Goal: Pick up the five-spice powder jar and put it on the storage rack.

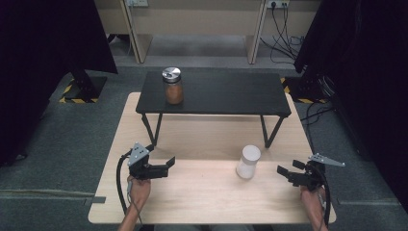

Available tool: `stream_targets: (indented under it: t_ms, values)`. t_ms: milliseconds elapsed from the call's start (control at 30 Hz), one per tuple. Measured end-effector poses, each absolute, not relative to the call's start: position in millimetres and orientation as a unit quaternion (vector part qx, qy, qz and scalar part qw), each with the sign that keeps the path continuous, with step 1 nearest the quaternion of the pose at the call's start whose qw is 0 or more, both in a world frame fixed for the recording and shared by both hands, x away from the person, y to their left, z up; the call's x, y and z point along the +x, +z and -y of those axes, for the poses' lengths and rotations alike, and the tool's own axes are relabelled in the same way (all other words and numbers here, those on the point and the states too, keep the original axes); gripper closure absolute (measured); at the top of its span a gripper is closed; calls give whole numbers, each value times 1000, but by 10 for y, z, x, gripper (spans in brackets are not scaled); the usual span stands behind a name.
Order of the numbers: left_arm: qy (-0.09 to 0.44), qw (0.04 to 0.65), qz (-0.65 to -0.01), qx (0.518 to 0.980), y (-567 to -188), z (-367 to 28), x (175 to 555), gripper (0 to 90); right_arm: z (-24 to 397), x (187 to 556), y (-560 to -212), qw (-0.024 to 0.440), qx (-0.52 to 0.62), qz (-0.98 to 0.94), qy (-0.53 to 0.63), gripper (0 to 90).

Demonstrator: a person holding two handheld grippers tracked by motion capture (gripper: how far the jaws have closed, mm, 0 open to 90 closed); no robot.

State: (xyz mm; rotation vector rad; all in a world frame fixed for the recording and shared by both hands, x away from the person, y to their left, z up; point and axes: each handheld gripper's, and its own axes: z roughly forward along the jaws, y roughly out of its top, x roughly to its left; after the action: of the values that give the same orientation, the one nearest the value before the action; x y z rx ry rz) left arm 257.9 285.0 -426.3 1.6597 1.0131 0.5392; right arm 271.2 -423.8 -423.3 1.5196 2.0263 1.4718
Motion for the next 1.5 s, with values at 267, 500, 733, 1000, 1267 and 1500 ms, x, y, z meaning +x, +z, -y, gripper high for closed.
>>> stream_targets:
  t_ms: [267, 500, 733, 1000, 1267, 1500]
  values:
    - [218, 511, -437, 707, -4413, -2817, 2634, 0, 4236, 2712, -4232, 106, 516, -688, 499, 30]
    - [211, 519, -454, 693, -4510, -2852, 2644, 0, 4226, 2722, -4235, 105, 517, -689, 498, 30]
    - [221, 504, -454, 701, -4573, -2825, 2643, 0, 4212, 2737, -4240, 104, 516, -691, 496, 30]
    - [219, 496, -465, 699, -4644, -2815, 2638, 0, 4206, 2831, -4445, 100, 504, -691, 509, 29]
    - [223, 483, -472, 703, -4683, -2773, 2644, 0, 4158, 2882, -4546, 114, 494, -696, 508, 26]
    - [223, 492, -476, 694, -4708, -2793, 2628, 0, 4088, 2936, -4554, 126, 482, -712, 495, 26]
